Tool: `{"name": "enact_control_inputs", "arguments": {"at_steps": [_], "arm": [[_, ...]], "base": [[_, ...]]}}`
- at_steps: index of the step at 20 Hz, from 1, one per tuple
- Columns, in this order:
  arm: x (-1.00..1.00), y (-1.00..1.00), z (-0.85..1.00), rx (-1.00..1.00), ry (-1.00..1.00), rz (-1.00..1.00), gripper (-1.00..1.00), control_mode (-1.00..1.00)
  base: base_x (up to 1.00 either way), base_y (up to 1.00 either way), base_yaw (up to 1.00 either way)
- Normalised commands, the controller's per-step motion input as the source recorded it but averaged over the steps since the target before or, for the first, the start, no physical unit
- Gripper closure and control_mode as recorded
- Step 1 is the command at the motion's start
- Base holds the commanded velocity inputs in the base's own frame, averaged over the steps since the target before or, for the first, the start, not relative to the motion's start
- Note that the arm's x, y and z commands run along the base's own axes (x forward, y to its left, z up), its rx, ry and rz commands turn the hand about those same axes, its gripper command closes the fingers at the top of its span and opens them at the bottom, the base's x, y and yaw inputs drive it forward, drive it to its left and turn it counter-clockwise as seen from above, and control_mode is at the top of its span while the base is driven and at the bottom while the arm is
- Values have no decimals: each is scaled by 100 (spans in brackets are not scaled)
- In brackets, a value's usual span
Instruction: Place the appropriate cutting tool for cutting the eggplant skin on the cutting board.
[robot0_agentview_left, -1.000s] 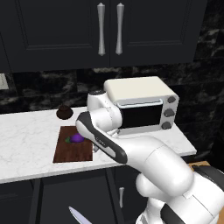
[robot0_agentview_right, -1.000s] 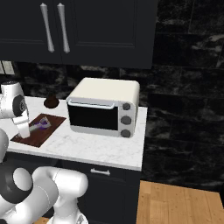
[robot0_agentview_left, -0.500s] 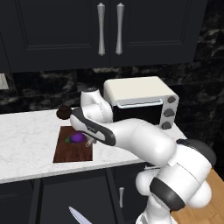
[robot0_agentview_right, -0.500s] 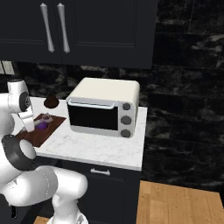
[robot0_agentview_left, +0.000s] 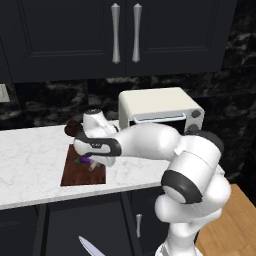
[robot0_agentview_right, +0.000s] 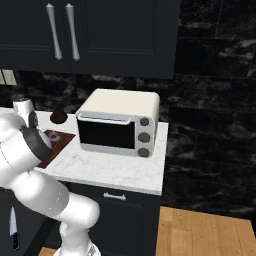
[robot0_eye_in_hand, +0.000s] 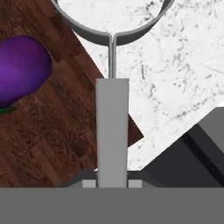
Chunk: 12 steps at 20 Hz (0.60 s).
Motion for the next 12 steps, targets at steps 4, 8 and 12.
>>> {"name": "enact_control_inputs", "arguments": {"at_steps": [4, 8, 12], "arm": [[28, 32, -40, 0, -4, 4, 100, -100], [30, 27, -36, 0, 0, 2, 100, -100], [2, 6, -33, 0, -1, 2, 100, -100]], "base": [[0, 0, 0], [0, 0, 0], [0, 0, 0]]}}
